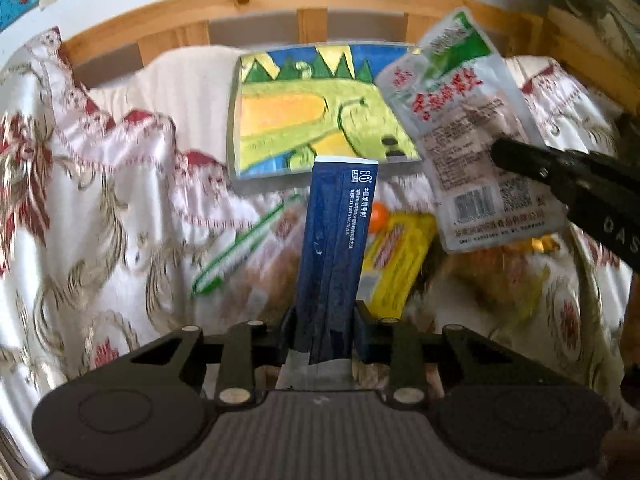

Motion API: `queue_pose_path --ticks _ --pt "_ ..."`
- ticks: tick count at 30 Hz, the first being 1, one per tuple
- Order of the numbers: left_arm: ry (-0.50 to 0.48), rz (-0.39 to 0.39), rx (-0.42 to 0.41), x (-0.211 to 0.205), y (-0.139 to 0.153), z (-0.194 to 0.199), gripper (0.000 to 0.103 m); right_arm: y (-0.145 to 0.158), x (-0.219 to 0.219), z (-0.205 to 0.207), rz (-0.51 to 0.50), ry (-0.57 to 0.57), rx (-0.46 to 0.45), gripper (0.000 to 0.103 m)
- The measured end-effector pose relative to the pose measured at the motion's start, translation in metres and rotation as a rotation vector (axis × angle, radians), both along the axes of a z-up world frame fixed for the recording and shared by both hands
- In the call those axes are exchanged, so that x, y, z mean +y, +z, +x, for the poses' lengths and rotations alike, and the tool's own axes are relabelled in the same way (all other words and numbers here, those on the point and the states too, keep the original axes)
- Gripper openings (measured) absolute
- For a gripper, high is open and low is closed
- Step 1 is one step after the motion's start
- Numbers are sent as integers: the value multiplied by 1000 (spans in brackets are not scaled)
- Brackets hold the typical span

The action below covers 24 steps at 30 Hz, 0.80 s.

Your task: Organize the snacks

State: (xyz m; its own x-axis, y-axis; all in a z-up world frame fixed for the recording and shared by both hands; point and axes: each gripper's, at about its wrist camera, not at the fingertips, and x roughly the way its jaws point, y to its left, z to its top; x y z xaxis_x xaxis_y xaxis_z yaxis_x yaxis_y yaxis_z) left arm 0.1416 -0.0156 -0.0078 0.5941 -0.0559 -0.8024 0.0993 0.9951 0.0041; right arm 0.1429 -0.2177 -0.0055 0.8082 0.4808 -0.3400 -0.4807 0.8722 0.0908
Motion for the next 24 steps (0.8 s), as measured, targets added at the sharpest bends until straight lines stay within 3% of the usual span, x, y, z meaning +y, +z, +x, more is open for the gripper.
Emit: queue_pose_path --ticks 8,13,24 --pt "27 88 -102 -27 33 74 33 11 -24 33 41 -78 -107 2" --pt "27 105 -158 -50 42 119 33 15 -47 67 102 -129 -124 2" --pt "50 80 -167 -97 -1 202 33 -5 -101 126 150 -200 -58 2"
